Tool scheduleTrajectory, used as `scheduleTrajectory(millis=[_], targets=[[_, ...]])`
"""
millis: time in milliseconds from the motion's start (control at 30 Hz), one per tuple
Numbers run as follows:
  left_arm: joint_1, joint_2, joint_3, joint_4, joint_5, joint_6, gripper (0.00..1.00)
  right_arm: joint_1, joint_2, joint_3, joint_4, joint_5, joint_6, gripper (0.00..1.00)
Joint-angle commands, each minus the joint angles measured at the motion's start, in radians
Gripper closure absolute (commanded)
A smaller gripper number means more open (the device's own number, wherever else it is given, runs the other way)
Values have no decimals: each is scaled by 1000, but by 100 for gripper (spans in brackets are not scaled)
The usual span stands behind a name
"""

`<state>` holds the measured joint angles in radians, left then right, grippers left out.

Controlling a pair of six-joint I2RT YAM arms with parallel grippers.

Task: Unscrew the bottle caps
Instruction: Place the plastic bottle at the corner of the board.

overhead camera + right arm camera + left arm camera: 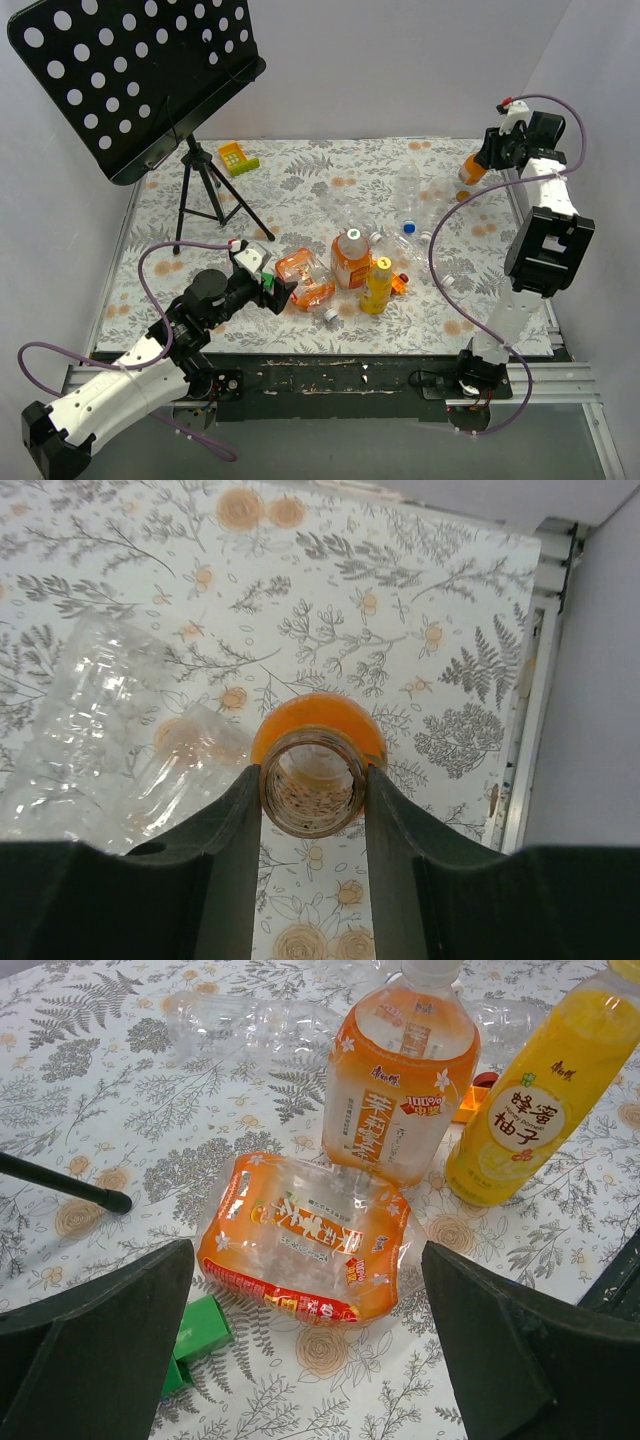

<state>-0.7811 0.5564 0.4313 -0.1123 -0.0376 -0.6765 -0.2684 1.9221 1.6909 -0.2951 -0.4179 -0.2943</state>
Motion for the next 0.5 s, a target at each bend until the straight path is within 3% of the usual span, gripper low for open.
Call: scheduleTrajectory(millis=[0, 467], targets=[[3, 2, -11, 26, -21, 15, 2, -3, 90, 99, 57, 36, 33, 96], [3, 42, -12, 30, -24, 15, 2, -2, 245, 207, 54, 39, 21, 89]])
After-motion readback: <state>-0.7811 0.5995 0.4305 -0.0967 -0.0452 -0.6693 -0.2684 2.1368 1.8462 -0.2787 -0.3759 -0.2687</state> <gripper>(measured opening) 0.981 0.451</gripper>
